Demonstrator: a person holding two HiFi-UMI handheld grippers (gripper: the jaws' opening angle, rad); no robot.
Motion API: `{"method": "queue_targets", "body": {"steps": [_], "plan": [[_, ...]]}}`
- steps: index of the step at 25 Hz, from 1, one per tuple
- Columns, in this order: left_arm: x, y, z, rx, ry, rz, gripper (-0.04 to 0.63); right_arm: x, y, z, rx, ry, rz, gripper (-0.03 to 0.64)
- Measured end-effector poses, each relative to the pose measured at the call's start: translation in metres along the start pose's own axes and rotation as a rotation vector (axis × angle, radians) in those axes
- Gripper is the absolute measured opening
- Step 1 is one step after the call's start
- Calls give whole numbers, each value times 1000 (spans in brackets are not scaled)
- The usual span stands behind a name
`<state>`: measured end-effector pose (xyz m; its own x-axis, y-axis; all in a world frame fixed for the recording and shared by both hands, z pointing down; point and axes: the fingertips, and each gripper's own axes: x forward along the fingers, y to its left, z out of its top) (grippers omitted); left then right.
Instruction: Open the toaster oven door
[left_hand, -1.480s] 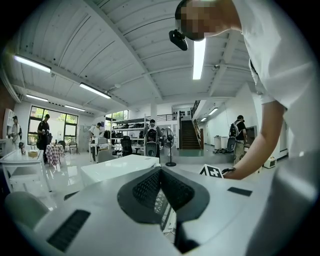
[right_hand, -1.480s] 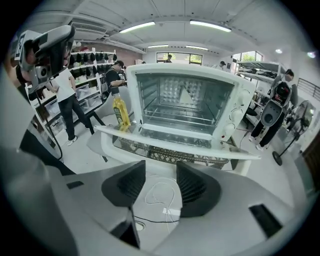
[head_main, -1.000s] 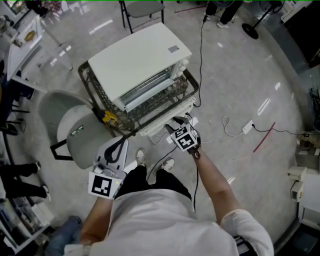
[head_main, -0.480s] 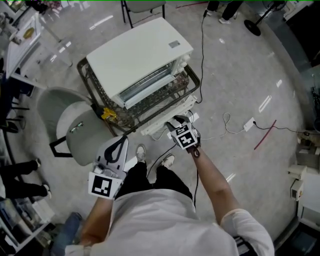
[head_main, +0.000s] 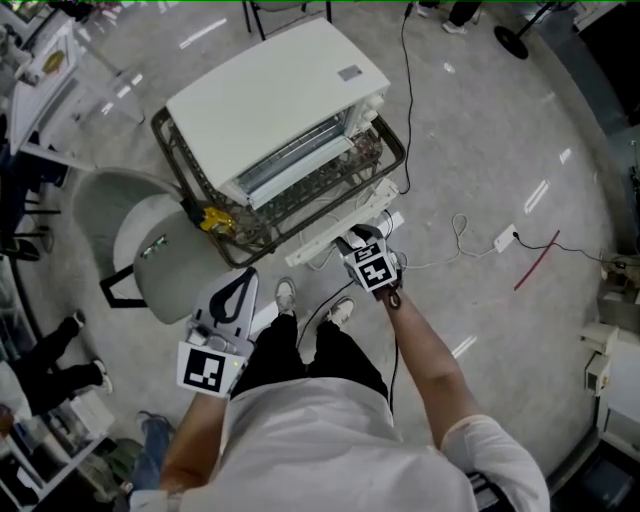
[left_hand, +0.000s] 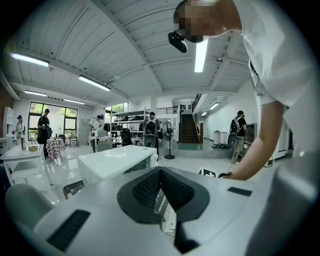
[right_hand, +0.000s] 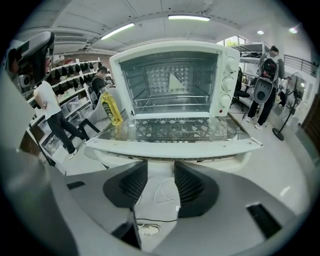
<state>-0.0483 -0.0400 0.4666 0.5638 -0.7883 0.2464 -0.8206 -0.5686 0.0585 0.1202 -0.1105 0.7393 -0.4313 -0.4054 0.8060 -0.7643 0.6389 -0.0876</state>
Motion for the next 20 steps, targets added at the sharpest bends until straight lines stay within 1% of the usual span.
{"method": "queue_targets", "body": {"steps": [8,13,16,20], "plan": [[6,-5,-6,1,19,-7,17,14,-2,-13,30,17,10,184],[8,-4,-10,-2,31,-3,17,25,-6,-20,68,31,13,184],[8,-2,-14,-6,42,2,17,33,-7,-30,64,64,16,184],[9,0,-18,-13,50,9,17,42,-8,-37,67,80,22,189]]}}
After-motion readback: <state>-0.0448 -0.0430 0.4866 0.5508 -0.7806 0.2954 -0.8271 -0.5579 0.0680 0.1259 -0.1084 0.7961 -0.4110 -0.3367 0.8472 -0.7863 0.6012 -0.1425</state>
